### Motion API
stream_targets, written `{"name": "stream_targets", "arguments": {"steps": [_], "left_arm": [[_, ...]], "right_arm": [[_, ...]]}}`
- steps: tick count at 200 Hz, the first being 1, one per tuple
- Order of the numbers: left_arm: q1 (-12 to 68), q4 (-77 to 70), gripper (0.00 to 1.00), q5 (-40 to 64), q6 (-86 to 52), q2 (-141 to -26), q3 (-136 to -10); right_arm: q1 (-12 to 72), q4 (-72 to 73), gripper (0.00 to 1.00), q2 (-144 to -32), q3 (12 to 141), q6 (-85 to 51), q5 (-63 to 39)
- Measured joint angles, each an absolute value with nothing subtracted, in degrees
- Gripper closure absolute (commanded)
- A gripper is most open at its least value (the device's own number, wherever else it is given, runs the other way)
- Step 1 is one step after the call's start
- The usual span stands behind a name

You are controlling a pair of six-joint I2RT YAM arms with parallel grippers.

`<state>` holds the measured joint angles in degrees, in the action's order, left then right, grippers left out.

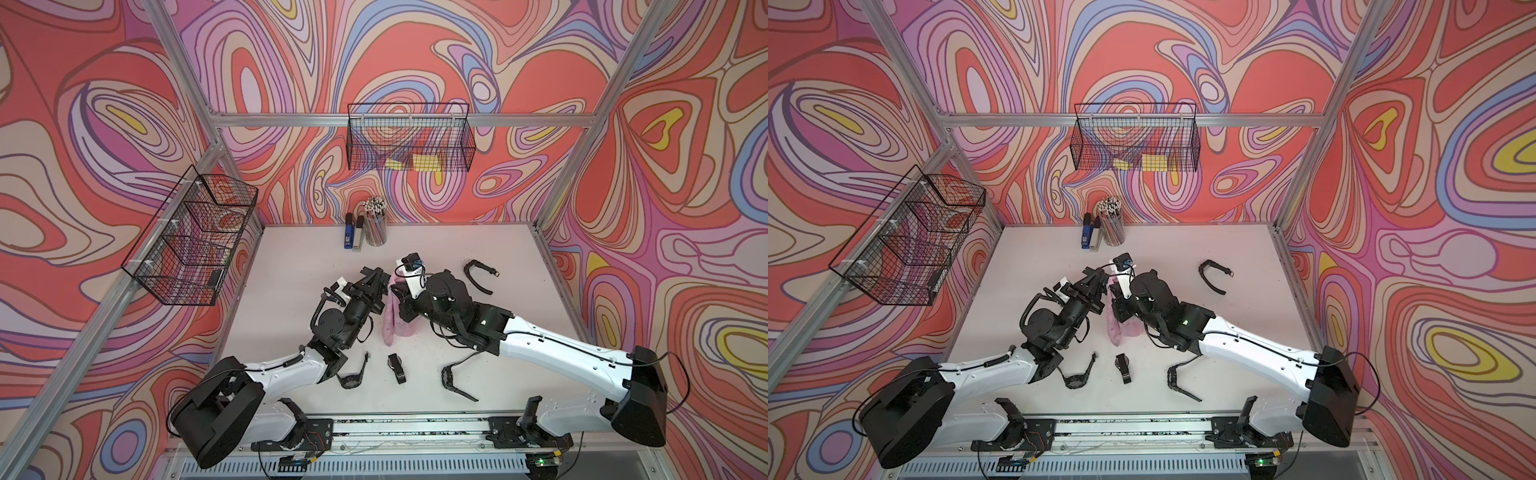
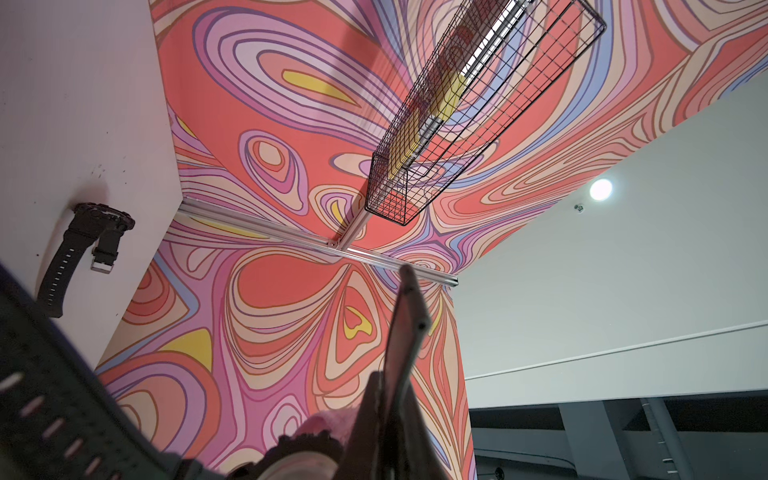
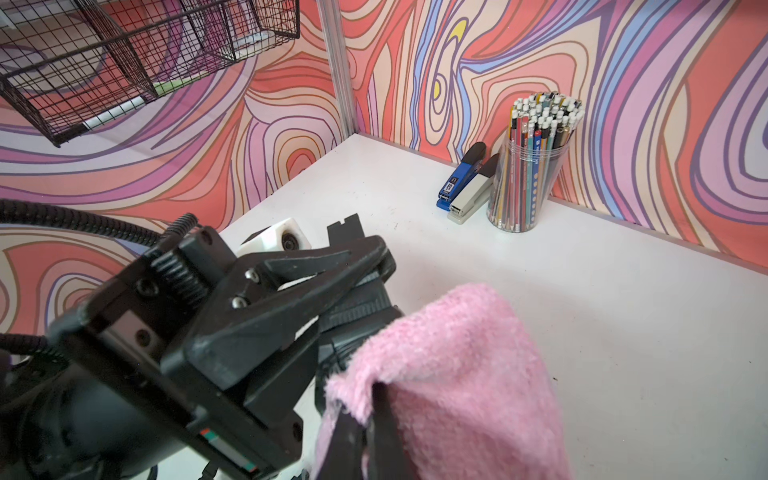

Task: Wipe the watch dial
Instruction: Wipe the dirt from the watch dial.

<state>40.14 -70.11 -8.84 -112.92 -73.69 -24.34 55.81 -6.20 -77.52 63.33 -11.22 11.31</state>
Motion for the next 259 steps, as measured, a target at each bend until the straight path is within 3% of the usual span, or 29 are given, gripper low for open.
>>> {"name": "stream_targets", "arguments": {"steps": [52, 116, 259], "left_arm": [[40.14, -70.02, 1.0, -8.62, -112.73, -73.69, -24.34], [40.14, -69.43, 1.0, -8.67, -112.53, -73.67, -24.34], [40.51, -68.62, 1.0, -7.99, -112.07, -73.67, -24.34]], "right_arm": [[56.18, -5.72, 1.0, -77.54, 62.92, -10.98, 13.34], [51.33, -5.89, 1.0, -77.58, 62.65, -11.33, 7.73], [55.31, 1.61, 1.0, -76.29, 55.27, -14.33, 12.51]]}}
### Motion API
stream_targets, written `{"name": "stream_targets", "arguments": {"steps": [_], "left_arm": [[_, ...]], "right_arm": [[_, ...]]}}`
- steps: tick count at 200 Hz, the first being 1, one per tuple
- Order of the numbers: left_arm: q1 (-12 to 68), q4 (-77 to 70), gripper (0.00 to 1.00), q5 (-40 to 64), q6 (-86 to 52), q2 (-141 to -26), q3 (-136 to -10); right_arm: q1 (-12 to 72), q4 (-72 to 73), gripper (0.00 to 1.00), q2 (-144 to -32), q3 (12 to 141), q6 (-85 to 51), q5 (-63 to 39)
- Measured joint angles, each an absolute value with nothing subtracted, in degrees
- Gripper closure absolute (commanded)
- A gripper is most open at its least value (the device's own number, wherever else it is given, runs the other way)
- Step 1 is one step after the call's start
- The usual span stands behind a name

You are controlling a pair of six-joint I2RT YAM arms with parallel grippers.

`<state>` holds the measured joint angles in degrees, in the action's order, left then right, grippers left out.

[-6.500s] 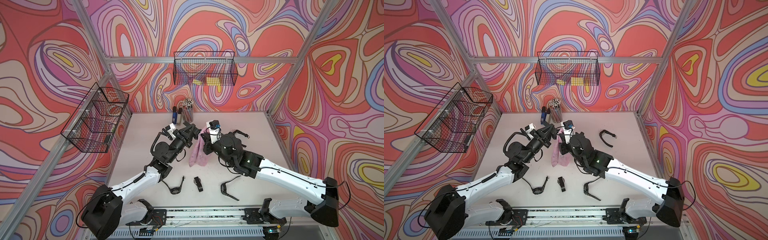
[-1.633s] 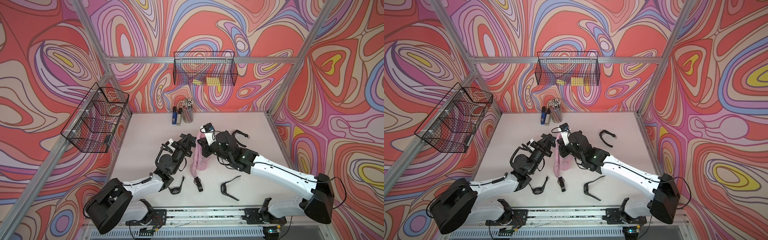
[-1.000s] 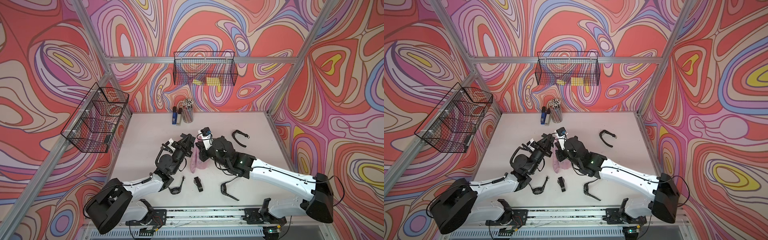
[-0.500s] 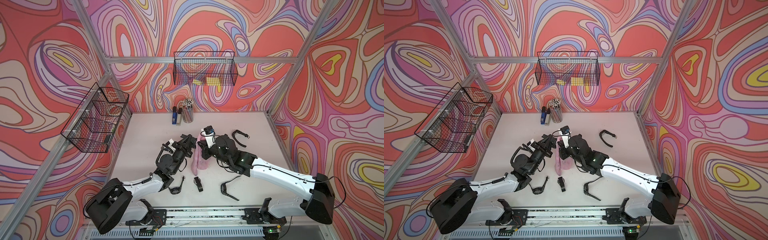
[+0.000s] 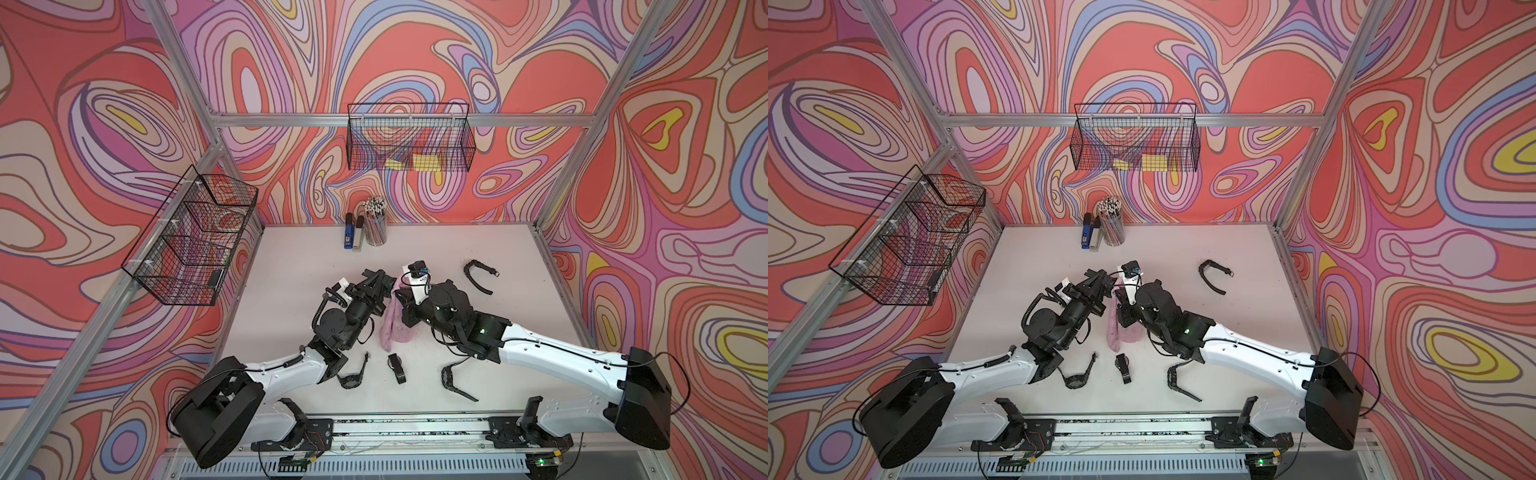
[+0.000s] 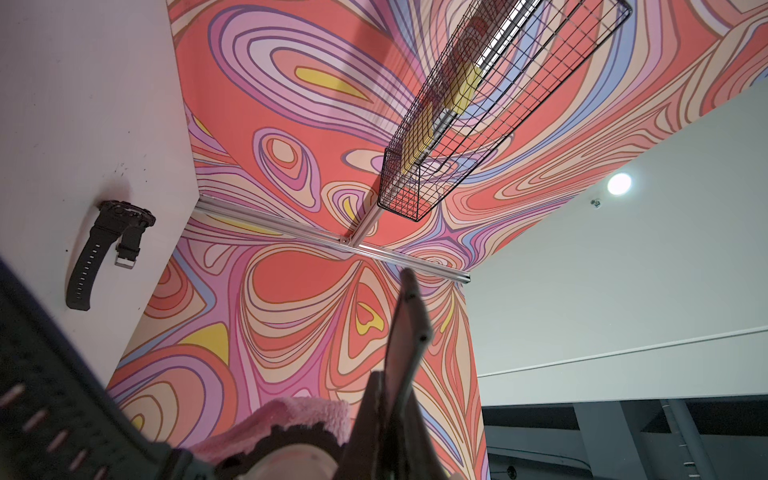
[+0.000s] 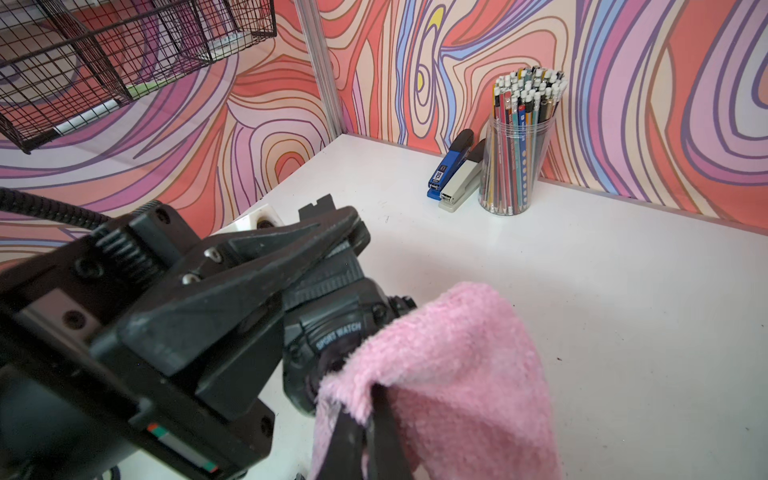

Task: Wipe the watch dial
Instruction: Wipe the dirt from the watch dial.

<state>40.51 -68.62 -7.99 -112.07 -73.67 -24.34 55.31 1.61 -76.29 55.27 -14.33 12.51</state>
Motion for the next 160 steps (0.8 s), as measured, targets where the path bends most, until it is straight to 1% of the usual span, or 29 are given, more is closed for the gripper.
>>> {"name": "stream_targets", "arguments": {"steps": [44, 81, 160], "left_arm": [[40.51, -67.75, 1.0, -7.99, -112.03, -73.63, -24.34], [40.51, -67.68, 1.0, -7.99, -112.03, -73.58, -24.34], [40.4, -70.19, 1.0, -9.96, -112.07, -72.79, -24.34]], "right_arm": [[54.87, 2.48, 1.0, -76.69, 54.63, -14.35, 12.8], [52.03, 2.11, 1.0, -76.69, 54.78, -14.0, 9.41], [51.42, -4.97, 1.0, -78.65, 62.35, -9.65, 7.01]]}}
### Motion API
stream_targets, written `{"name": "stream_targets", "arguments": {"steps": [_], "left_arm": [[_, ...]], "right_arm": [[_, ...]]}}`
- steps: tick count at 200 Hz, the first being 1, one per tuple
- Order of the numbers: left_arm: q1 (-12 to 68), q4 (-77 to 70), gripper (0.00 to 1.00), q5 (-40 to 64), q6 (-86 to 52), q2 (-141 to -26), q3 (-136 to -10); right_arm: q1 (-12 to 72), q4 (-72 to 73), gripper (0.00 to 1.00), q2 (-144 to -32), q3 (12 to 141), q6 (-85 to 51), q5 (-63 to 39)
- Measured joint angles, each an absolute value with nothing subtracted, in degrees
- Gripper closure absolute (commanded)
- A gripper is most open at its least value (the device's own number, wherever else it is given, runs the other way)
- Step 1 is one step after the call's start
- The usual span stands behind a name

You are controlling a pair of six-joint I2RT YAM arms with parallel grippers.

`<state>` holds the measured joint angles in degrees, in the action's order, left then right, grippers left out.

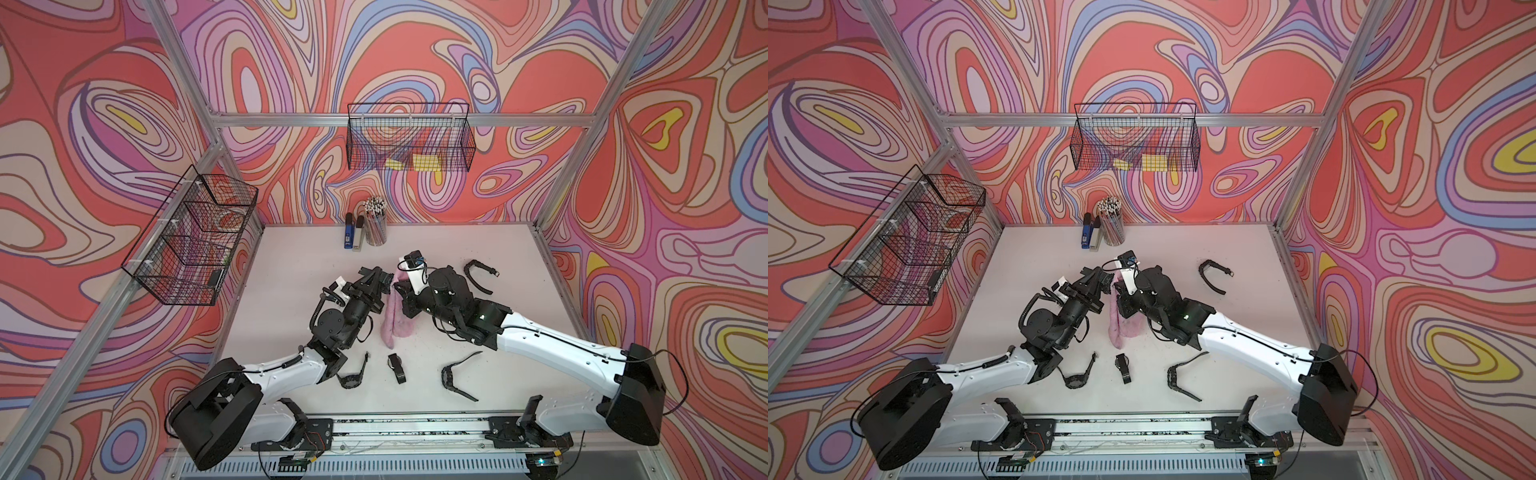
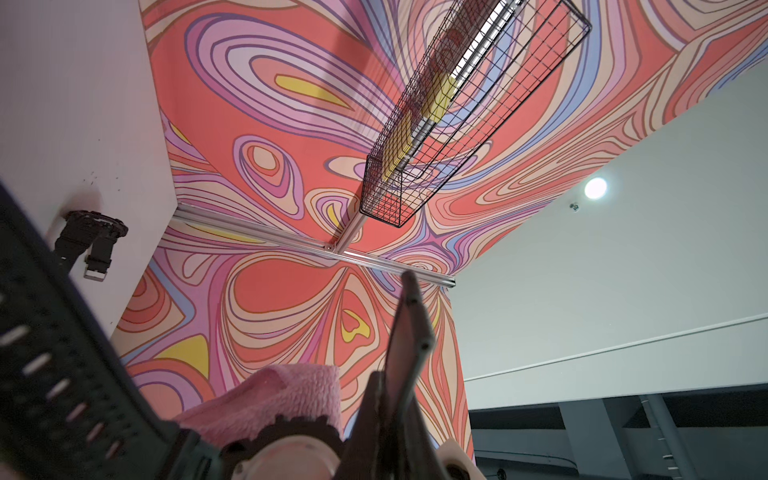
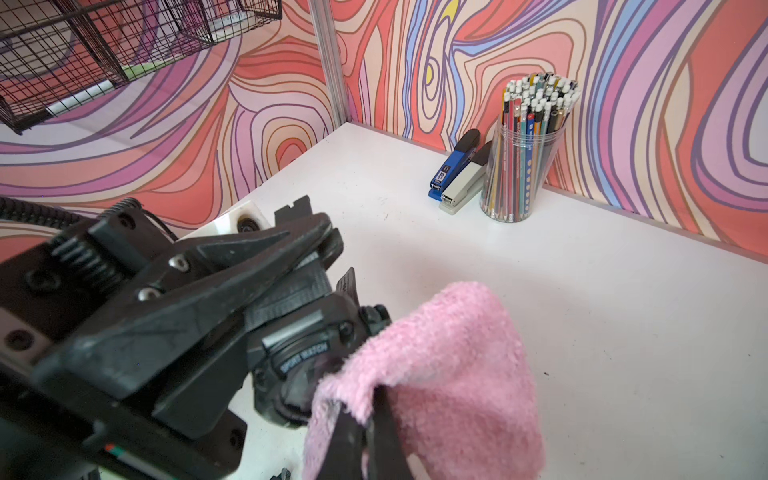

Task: Wipe the watch dial
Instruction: Wipe the dirt from the watch dial.

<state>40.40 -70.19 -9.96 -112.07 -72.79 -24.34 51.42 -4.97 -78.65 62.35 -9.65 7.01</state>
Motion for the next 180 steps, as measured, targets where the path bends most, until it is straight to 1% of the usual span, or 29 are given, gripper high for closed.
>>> {"name": "stream_targets", "arguments": {"steps": [81, 143, 180], "left_arm": [[40.4, -71.37, 1.0, -9.37, -112.09, -72.29, -24.34], [40.42, -71.35, 1.0, -9.04, -112.09, -72.29, -24.34], [40.42, -71.35, 1.0, -9.06, -112.09, -72.29, -24.34]], "right_arm": [[54.76, -6.92, 1.0, -77.87, 63.81, -7.53, 12.12], [58.0, -6.33, 1.0, -77.32, 63.81, -7.68, 14.52], [58.54, -5.54, 1.0, -77.36, 63.29, -8.95, 15.84]]}}
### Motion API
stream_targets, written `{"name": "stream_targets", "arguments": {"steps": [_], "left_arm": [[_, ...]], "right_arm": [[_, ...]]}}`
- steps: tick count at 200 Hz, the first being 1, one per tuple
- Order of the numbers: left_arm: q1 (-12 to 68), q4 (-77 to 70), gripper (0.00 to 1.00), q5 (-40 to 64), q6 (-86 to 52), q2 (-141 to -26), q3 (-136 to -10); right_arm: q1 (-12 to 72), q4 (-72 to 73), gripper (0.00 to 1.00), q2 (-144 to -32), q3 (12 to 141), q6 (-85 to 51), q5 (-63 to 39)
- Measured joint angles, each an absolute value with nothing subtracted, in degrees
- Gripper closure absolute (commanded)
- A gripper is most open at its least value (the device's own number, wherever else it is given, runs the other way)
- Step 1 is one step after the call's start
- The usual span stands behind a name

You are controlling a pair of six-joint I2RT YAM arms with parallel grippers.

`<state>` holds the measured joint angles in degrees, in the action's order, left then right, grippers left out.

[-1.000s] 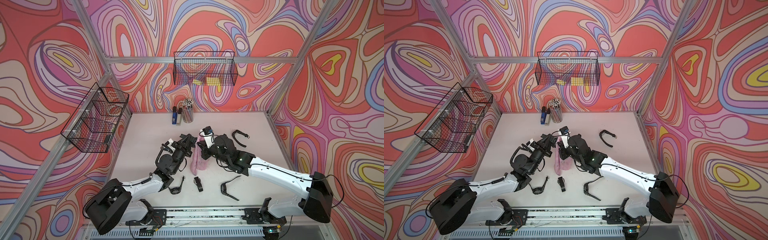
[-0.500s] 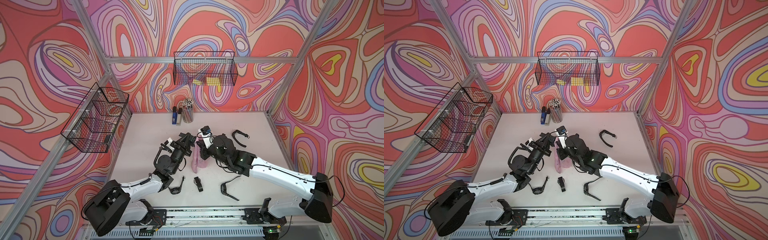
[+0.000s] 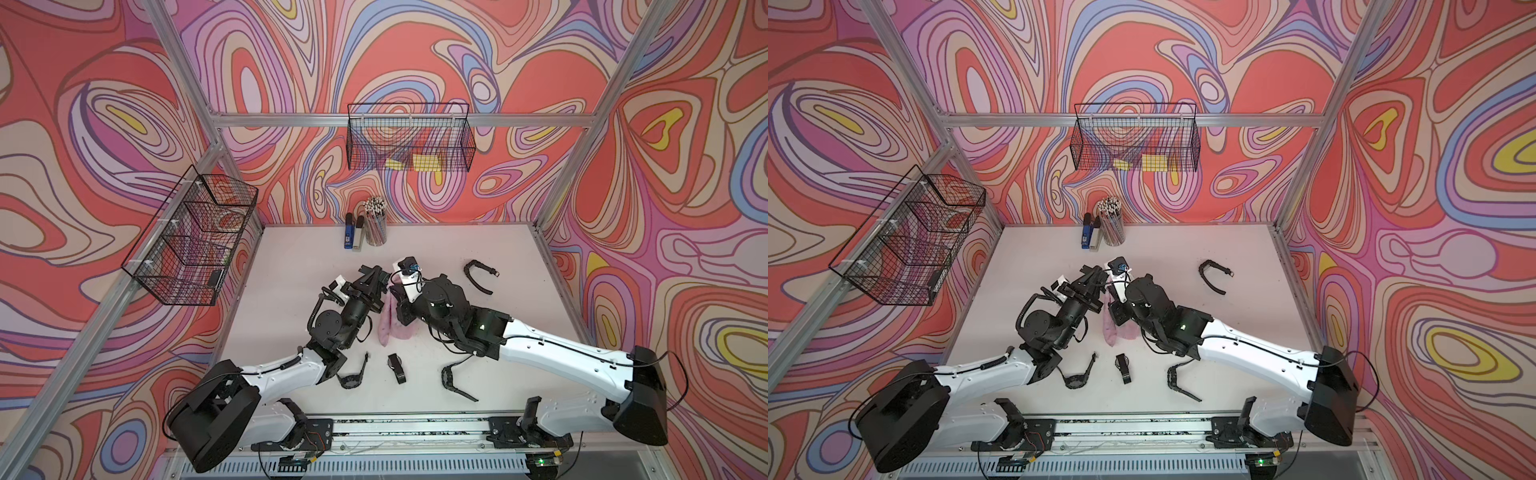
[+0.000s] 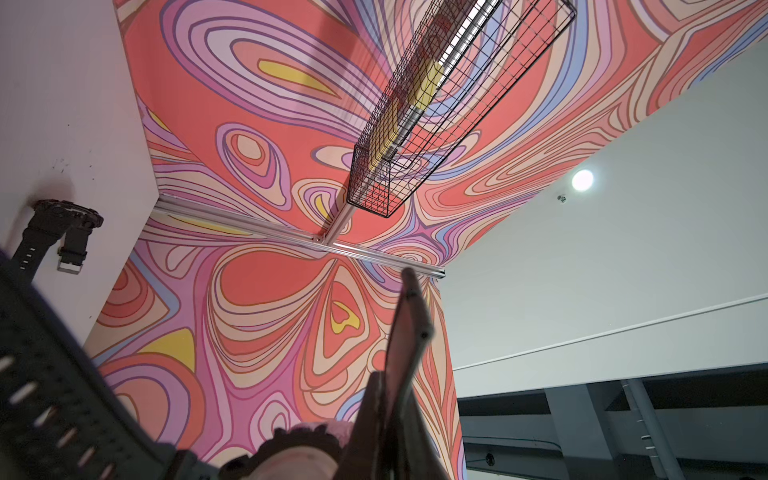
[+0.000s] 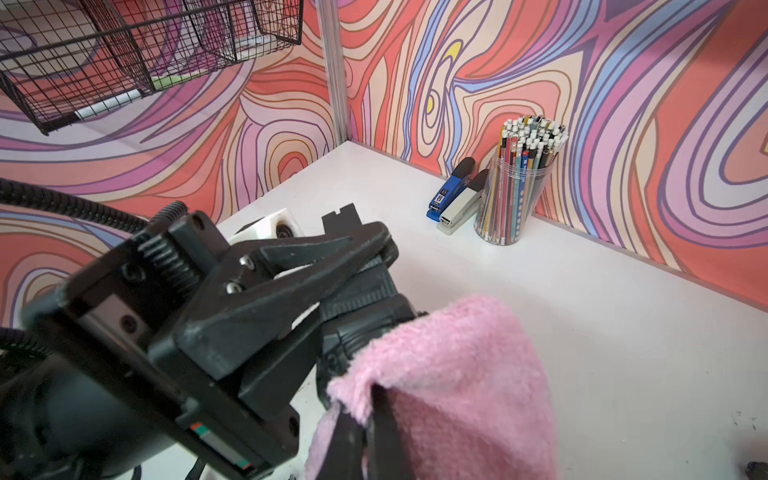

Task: Wipe the watch dial
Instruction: Wipe the dirt from the watch dial.

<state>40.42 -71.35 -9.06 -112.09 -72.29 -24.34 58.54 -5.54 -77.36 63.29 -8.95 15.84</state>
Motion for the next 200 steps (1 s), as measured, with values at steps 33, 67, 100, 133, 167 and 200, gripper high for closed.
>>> {"name": "stream_targets", "arguments": {"steps": [33, 67, 100, 133, 167, 200], "left_arm": [[40.45, -68.88, 1.0, -9.02, -111.87, -72.29, -24.32], [40.53, -67.0, 1.0, -8.58, -111.61, -72.29, -24.21], [40.53, -66.94, 1.0, -8.58, -111.61, -72.29, -24.21], [40.6, -66.87, 1.0, -8.23, -111.5, -72.27, -24.21], [40.62, -67.13, 1.0, -8.01, -111.24, -72.16, -24.23], [41.34, -69.04, 1.0, -6.09, -111.44, -71.94, -24.49]], "right_arm": [[58.63, -1.37, 1.0, -77.25, 59.51, -11.11, 16.78], [58.92, -0.62, 1.0, -77.28, 58.04, -11.7, 17.98], [58.19, -0.21, 1.0, -77.28, 57.65, -11.7, 17.28], [55.13, 0.45, 1.0, -76.71, 55.59, -12.14, 14.37], [51.9, -0.86, 1.0, -76.29, 55.7, -11.49, 11.77], [50.3, -3.01, 1.0, -78.22, 59.75, -9.58, 11.55]]}}
